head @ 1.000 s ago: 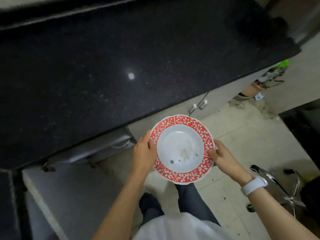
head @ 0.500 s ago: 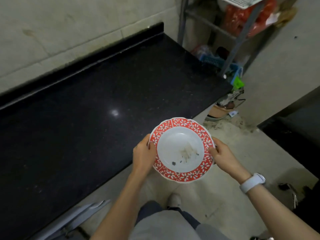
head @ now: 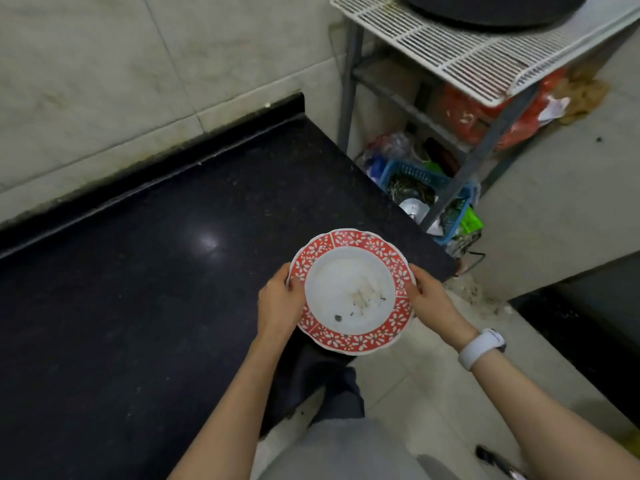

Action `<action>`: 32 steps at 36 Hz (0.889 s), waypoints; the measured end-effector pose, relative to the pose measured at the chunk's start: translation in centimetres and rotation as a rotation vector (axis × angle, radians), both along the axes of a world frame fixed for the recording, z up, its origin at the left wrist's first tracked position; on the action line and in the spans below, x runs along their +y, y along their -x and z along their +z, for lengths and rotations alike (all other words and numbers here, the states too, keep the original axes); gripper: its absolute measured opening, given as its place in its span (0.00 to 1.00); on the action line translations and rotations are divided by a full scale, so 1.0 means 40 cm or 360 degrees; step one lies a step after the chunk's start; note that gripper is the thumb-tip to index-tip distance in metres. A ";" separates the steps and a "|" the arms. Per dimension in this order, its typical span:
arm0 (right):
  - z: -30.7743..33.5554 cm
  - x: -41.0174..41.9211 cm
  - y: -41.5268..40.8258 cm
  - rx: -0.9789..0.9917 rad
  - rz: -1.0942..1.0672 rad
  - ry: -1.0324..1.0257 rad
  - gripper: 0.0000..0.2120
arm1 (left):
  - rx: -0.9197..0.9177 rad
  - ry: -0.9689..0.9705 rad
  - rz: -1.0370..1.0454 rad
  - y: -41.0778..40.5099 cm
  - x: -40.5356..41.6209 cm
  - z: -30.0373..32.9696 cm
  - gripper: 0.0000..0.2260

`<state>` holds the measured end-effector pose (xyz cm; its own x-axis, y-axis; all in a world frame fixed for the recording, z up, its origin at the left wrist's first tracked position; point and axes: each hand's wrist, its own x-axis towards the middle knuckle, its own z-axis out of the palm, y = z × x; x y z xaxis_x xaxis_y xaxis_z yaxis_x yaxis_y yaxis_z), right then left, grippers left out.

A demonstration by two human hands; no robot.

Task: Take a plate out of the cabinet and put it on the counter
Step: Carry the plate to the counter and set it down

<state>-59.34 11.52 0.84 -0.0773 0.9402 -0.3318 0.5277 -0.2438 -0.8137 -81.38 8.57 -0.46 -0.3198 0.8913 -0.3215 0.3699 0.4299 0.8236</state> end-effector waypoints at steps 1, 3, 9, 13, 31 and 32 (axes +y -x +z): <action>-0.003 0.036 0.001 -0.0010 0.0003 0.0003 0.14 | -0.0006 -0.0004 0.0019 0.000 0.032 -0.003 0.12; -0.004 0.107 0.008 -0.0016 0.0007 0.0048 0.14 | -0.0027 0.0002 0.0059 0.001 0.096 -0.005 0.12; -0.027 0.298 0.045 0.0051 -0.0003 0.0062 0.11 | -0.0030 -0.0022 0.0169 0.022 0.259 -0.018 0.11; -0.047 0.415 0.097 0.0071 -0.0006 0.0113 0.13 | -0.0011 0.0043 0.0311 0.056 0.362 -0.034 0.14; -0.105 0.831 0.298 0.0199 -0.0002 0.0139 0.15 | -0.0136 0.0088 0.0476 0.182 0.727 -0.071 0.29; -0.110 0.844 0.303 0.0208 -0.0004 0.0133 0.14 | -0.0126 0.0096 0.0461 0.187 0.741 -0.072 0.29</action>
<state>-71.48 45.28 -3.58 -0.1224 0.9101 -0.3960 0.4179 -0.3146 -0.8523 -88.85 38.21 -3.35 -0.5296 0.7453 -0.4050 0.1605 0.5569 0.8149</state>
